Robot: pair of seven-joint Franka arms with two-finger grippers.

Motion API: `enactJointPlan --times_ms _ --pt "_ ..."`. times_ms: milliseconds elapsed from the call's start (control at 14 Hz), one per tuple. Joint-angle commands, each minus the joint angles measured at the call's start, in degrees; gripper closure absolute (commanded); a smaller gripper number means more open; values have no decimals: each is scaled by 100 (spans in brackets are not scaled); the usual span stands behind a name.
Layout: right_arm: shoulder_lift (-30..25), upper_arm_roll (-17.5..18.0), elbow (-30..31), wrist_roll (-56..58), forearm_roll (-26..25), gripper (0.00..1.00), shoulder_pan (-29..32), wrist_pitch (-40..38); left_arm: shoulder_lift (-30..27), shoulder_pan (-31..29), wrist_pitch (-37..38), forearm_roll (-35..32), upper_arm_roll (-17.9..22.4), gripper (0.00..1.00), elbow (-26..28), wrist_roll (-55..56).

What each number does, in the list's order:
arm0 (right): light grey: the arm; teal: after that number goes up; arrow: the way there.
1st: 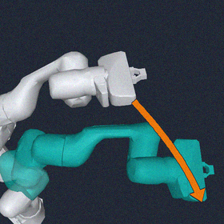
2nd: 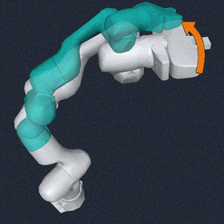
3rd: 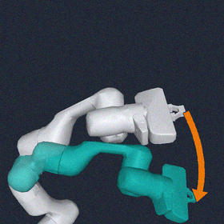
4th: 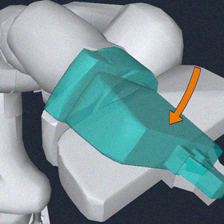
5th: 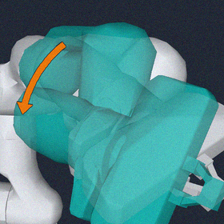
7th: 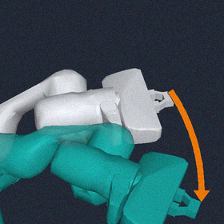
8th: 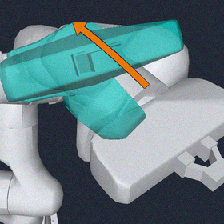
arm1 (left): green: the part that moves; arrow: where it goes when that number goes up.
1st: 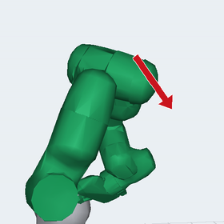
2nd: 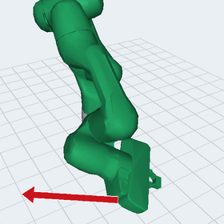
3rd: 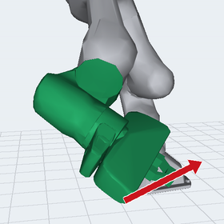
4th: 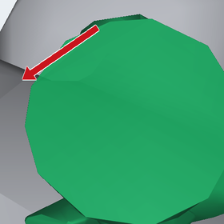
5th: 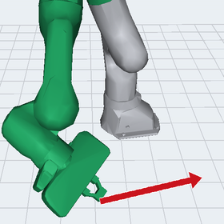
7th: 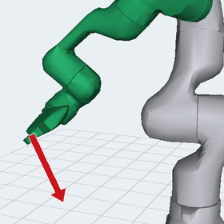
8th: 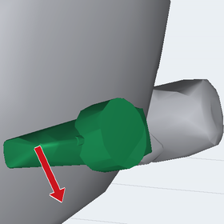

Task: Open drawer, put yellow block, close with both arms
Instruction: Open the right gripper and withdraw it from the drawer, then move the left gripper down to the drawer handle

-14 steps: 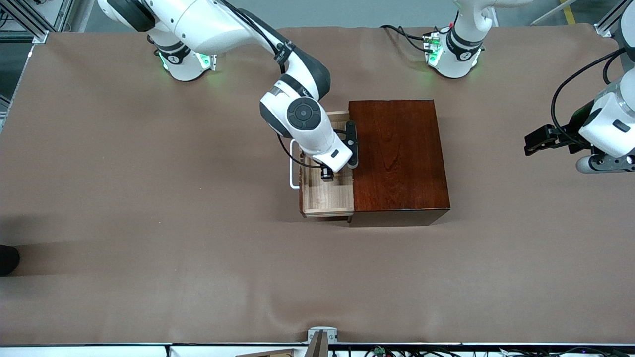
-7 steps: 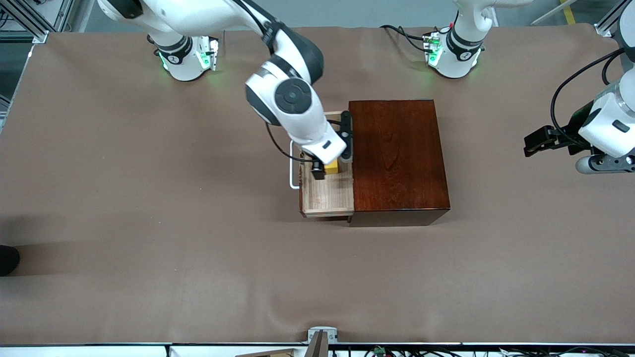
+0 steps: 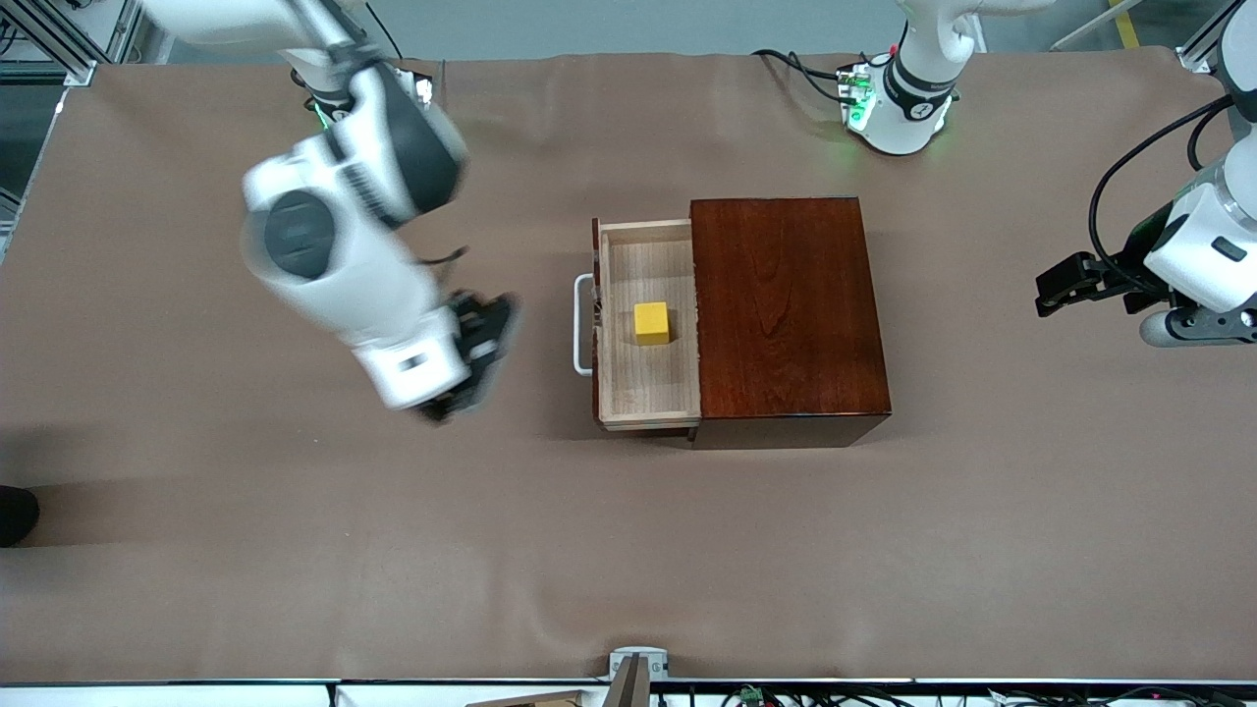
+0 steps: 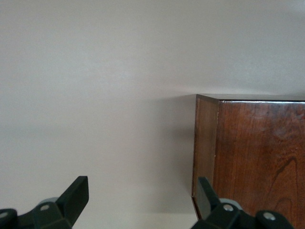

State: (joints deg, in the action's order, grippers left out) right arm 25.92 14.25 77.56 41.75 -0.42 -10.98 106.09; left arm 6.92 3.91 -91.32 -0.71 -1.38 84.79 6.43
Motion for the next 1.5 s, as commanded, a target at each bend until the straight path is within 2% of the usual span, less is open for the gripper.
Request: enactJointPlan --times_ms 0,214,500,714,857,1000,1143,1214,1429 --pt "-227 96 163 -97 -90 0 814 -36 -94 57 -52 18 7 0 108 -123" --pt "-534 18 180 -149 -90 0 1413 -88 37 310 -52 18 -343 0 -40 -115" --pt "-1096 -1132 434 -1087 -81 0 800 -650 283 1074 -96 106 -1029 0 -173 -149" --pt "-1737 -1196 865 -2106 -81 0 860 -1036 318 1445 -218 71 -1801 0 -182 -413" --pt "-1976 -1484 910 -2740 -81 0 782 -1396 572 1620 -648 80 -2137 0 -243 -1104" --pt "-2178 -1617 910 -3067 -81 0 781 -1652 1063 1901 -930 71 -2287 0 -479 -2254" --pt "-2337 -1959 910 -3330 -29 0 755 -1697 1704 2331 -1185 71 -2270 0 -926 -3091" --pt "-2442 -1987 910 -3427 6 0 781 -1880 1986 2464 -1308 62 -2278 0 -1103 -3338" --pt "-2583 -1961 875 -4295 15 0 782 -2416 2602 2772 -2378 62 -2235 0 -1192 -3438"
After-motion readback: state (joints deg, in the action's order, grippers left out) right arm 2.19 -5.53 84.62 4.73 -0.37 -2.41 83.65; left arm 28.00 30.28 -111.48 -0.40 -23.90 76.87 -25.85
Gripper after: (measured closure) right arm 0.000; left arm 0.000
